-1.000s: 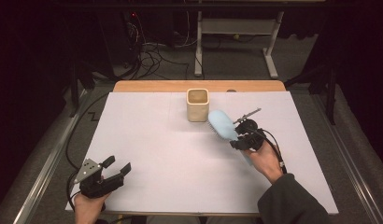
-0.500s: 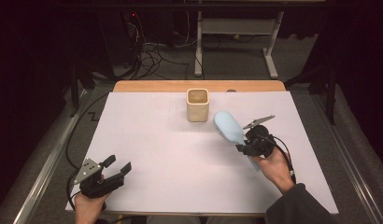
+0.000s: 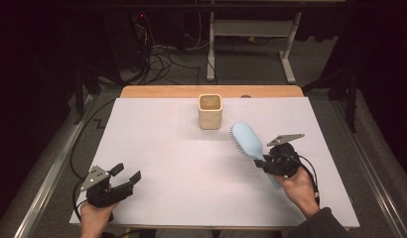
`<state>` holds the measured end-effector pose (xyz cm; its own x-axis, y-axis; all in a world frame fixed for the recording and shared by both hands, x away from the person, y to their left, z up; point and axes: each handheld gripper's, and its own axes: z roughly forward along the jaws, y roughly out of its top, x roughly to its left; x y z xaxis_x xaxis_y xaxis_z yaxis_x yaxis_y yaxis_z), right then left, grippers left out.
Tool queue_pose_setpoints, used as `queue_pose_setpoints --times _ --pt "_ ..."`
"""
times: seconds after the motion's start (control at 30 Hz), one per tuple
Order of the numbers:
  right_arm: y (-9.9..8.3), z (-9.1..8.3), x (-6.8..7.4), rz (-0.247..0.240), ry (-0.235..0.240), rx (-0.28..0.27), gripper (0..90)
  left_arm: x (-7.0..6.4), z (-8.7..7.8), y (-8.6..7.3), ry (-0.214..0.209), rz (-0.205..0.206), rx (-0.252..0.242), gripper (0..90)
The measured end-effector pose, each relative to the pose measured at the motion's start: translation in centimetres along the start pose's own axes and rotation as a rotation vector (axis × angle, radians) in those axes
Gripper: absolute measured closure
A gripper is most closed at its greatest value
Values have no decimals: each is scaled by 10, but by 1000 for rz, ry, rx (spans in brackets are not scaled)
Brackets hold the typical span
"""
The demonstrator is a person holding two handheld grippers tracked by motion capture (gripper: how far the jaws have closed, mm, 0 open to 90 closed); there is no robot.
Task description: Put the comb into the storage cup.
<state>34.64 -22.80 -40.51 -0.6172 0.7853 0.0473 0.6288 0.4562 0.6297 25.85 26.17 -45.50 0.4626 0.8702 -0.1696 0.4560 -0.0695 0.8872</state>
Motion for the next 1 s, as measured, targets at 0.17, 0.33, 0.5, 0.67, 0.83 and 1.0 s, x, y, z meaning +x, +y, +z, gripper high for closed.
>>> queue_pose_setpoints --times 0.17,0.33,0.5,0.67,0.83,1.0 --pt "-1 -3 6 -19 2 -27 706 -8 2 4 -10 36 9 256" --pt "-4 -8 12 -36 28 -60 706 -14 6 9 -44 23 19 277" --pt "-7 -13 15 -46 37 -82 706 -20 9 17 -68 41 12 282" --pt "-10 -18 21 -59 43 -97 706 -27 18 23 -91 60 22 272" --pt "-9 -17 26 -68 51 -102 705 -32 26 23 -102 74 57 272" --pt "-7 -15 32 -82 58 -106 706 -36 31 26 -108 73 66 260"
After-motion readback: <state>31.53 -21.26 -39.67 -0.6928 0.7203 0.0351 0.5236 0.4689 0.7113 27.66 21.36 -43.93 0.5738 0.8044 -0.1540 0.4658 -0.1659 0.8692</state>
